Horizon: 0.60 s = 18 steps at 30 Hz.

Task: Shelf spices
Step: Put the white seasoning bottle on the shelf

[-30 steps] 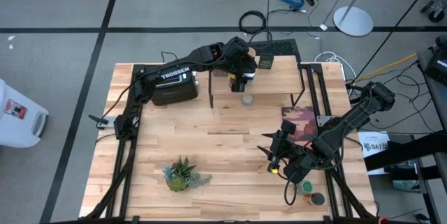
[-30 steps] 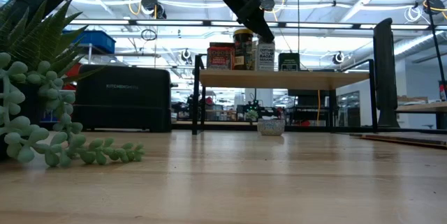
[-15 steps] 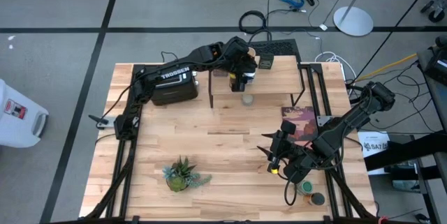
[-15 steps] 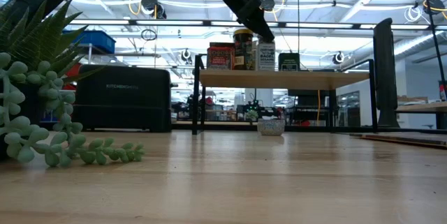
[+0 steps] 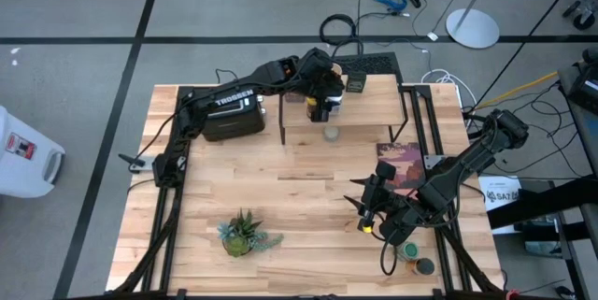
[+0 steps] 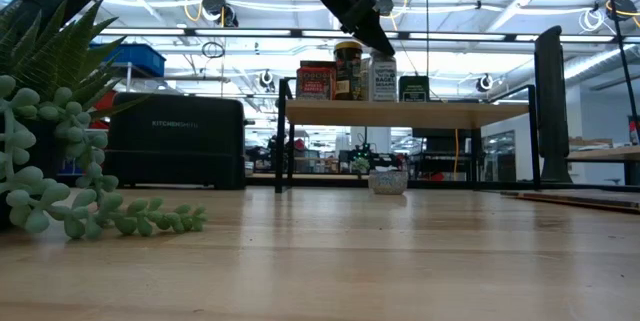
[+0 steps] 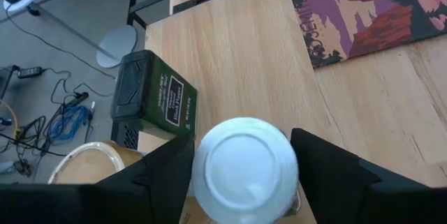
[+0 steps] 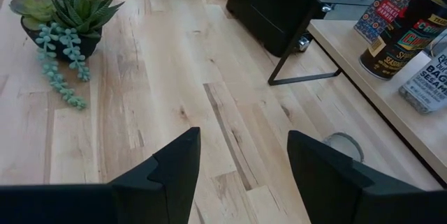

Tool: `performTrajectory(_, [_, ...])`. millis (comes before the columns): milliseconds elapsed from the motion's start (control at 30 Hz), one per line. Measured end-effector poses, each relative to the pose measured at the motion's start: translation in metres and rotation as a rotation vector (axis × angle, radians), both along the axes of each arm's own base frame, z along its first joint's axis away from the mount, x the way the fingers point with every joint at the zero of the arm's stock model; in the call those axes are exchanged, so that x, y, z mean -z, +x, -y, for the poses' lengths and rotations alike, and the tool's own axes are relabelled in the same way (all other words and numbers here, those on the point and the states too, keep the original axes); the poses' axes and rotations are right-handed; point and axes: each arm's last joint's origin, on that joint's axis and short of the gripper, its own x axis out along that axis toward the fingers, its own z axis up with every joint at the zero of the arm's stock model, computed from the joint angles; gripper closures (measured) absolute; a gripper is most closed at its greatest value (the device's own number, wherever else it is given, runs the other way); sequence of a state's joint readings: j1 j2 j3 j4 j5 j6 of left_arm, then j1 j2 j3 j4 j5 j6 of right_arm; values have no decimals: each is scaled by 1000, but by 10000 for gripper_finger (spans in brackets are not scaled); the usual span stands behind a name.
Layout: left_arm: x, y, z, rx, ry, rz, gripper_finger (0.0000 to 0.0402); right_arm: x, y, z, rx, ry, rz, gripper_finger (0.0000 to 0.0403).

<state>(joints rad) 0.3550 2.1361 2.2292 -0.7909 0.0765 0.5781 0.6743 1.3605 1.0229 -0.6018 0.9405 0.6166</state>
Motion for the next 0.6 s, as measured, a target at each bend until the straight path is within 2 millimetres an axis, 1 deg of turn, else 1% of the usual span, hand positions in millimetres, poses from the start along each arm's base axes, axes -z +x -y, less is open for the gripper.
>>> performTrajectory(200, [0,-1,-2,-15,-18,5,135,0,0,0,0,1,1,202])
performTrajectory(600, [0,-1,-2,2,-29,10,133,0,0,0,-1,4,5,202])
